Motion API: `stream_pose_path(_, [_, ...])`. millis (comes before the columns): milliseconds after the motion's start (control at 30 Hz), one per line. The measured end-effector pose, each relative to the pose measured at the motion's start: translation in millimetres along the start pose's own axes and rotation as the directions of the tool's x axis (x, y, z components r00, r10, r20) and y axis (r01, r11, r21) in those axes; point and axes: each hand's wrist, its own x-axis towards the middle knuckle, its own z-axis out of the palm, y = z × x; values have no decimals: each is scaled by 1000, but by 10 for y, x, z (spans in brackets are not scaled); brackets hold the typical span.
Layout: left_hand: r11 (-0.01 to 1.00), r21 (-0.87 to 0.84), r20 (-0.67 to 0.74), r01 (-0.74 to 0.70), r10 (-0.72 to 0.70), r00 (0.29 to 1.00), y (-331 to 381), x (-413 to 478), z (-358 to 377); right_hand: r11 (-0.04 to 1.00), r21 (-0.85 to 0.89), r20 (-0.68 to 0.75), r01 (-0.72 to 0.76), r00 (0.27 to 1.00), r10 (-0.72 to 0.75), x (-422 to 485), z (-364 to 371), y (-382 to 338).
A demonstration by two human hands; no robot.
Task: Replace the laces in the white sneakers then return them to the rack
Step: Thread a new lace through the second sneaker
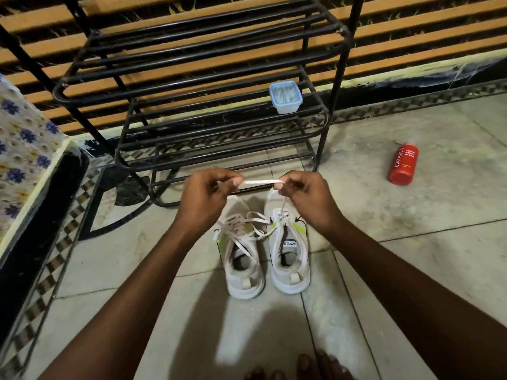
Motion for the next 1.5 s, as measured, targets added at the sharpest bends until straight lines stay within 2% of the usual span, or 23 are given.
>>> stream_pose_path(100, [996, 12, -38, 83, -83, 996, -304, -74, -125, 999, -16, -149, -38, 988, 35, 46, -86, 94])
stream_pose_path(167, [988, 45, -68, 151, -148, 987, -520, -123, -171, 997, 14, -188, -76, 979, 78, 68, -131, 153])
stream_pose_path(467, [891, 282, -106, 356, -339, 935, -1083, -360, -239, 980, 120, -187, -161, 965, 182, 117, -93, 246])
stream_pose_path(600, [859, 350, -115, 373, -355, 928, -1106, -396, -207, 962, 193, -147, -194, 964, 223, 144, -65, 285])
stream_pose_path(667, [870, 320, -119, 374, -354, 927, -1062, -382, -158, 955, 219, -128, -201, 964, 232, 135, -58, 311])
stream_pose_path(767, [900, 176, -109, 399, -385, 917, -954, -342, -33, 956, 205, -96, -210, 968, 233, 121, -61, 349])
stream_pose_path(933, [915, -61, 27, 400, -399, 917, -658, -277, 275, 900, 331, 0, -283, 954, 300, 106, -54, 422])
stream_pose_path(1000, [879, -196, 96, 434, -424, 901, -538, -254, 404, 915, 283, -21, -286, 952, 304, 88, -71, 484])
stream_pose_path(1067, [818, -315, 159, 481, -454, 877, -425, -229, 529, 953, 142, -63, -269, 958, 279, 31, -98, 563])
stream_pose_path(1167, [774, -345, 202, 531, -491, 848, -297, -187, 723, 951, -206, -135, -232, 969, 208, -100, -154, 668])
stream_pose_path(1233, [755, -336, 196, 563, -529, 826, -260, -173, 825, 926, -321, -157, -199, 975, 155, -191, -169, 724])
stream_pose_path(1333, [758, -302, 175, 578, -552, 816, -250, -166, 955, 921, -358, -189, -153, 978, 89, -295, -163, 777])
stream_pose_path(1433, [815, -204, 136, 542, -525, 840, -288, -166, 1056, 957, -272, -40, -104, 995, 97, -392, -110, 752])
stream_pose_path(1500, [843, -133, 103, 521, -511, 853, -311, -163, 1102, 957, -289, 38, -4, 999, 16, -448, -57, 749])
